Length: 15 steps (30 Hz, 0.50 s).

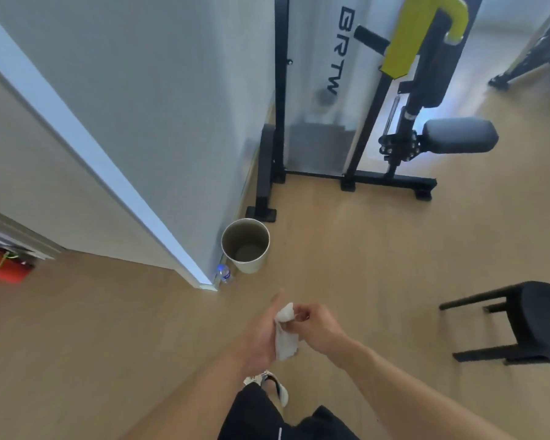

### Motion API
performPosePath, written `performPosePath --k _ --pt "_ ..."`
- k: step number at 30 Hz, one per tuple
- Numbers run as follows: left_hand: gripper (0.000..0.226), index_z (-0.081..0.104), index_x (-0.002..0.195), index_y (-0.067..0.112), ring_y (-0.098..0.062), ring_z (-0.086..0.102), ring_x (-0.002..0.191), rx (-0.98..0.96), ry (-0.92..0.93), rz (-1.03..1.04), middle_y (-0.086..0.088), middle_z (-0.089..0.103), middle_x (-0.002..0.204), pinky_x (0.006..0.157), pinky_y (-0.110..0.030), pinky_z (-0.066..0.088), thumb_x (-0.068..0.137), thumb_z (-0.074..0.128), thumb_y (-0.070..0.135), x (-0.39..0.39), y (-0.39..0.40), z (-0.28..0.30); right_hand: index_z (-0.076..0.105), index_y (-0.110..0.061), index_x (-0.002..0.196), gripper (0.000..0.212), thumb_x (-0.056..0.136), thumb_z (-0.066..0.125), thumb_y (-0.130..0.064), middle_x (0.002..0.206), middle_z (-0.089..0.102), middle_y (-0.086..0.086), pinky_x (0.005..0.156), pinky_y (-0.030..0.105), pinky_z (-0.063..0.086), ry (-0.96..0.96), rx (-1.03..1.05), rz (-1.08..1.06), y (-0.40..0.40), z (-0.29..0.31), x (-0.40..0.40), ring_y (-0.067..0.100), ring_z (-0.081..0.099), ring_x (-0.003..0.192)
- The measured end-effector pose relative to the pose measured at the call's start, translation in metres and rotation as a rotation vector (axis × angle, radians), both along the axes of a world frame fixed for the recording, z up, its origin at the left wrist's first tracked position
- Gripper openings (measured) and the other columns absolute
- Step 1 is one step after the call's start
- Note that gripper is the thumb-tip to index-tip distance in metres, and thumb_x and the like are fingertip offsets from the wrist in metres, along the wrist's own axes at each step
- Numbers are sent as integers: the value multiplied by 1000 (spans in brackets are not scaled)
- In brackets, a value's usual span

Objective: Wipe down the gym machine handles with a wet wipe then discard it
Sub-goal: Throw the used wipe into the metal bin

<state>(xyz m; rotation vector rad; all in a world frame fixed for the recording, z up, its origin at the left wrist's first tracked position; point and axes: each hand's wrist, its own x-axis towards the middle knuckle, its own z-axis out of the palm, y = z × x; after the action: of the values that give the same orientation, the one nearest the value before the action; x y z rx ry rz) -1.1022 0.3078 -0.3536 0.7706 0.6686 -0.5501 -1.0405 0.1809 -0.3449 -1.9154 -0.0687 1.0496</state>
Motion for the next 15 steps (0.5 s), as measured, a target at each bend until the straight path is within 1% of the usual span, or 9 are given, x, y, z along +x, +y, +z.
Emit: performPosePath --k 1,3,5,7,9,11,12,14,15 --pt "65 69 109 16 -17 58 79 -5 18 32 -4 66 93 68 -32 39 89 47 74 7 14 -1 75 -7 92 10 88 76 -17 74 62 -1 57 18 44 -5 3 -15 14 1 9 9 58 65" --pt "69 73 114 14 -19 65 88 77 73 64 -5 72 101 76 -34 47 90 45 73 20 41 -4 73 -6 92 7 89 73 -13 78 62 2 63 22 47 -25 9 -50 40 0 28 11 58 69" --pt "69 71 118 13 -27 70 100 169 134 108 -11 74 111 89 -41 54 89 50 72 32 67 -8 70 -11 88 3 91 69 -10 77 63 1 59 17 46 -57 15 -100 61 -1 48 9 58 65" --pt "64 67 120 12 -34 68 112 215 162 133 -16 71 118 96 -45 57 88 58 67 47 87 -7 70 -22 86 13 94 66 -12 75 68 -8 56 12 45 -78 28 -120 79 0 65 0 61 62" --pt "55 67 119 12 -33 66 116 245 182 155 -16 68 121 93 -42 58 91 60 58 61 102 -4 72 -28 86 15 95 65 -18 76 71 -12 61 16 49 -92 29 -92 94 -1 78 -2 65 66" --pt "41 71 116 14 -29 67 113 266 176 196 -14 69 120 91 -38 58 94 62 48 73 115 0 74 -31 89 12 95 66 -26 81 74 -14 67 20 52 -51 52 -49 108 0 87 2 68 75" --pt "35 73 114 16 -26 68 110 272 168 215 -13 71 119 90 -35 58 95 62 43 78 120 2 75 -32 93 11 96 65 -33 86 75 -14 70 22 54 -17 63 -25 115 0 90 4 70 80" --pt "26 75 113 17 -22 68 106 284 167 253 -11 72 115 91 -33 56 96 63 33 87 131 2 76 -32 99 27 96 58 -52 95 76 -10 79 29 55 43 80 -30 128 -5 98 8 70 90" --pt "22 74 113 17 -22 68 106 292 184 280 -9 73 112 95 -35 55 98 63 28 92 135 1 77 -32 101 35 98 52 -56 99 75 -9 79 30 55 65 87 -58 134 -8 104 9 69 92"
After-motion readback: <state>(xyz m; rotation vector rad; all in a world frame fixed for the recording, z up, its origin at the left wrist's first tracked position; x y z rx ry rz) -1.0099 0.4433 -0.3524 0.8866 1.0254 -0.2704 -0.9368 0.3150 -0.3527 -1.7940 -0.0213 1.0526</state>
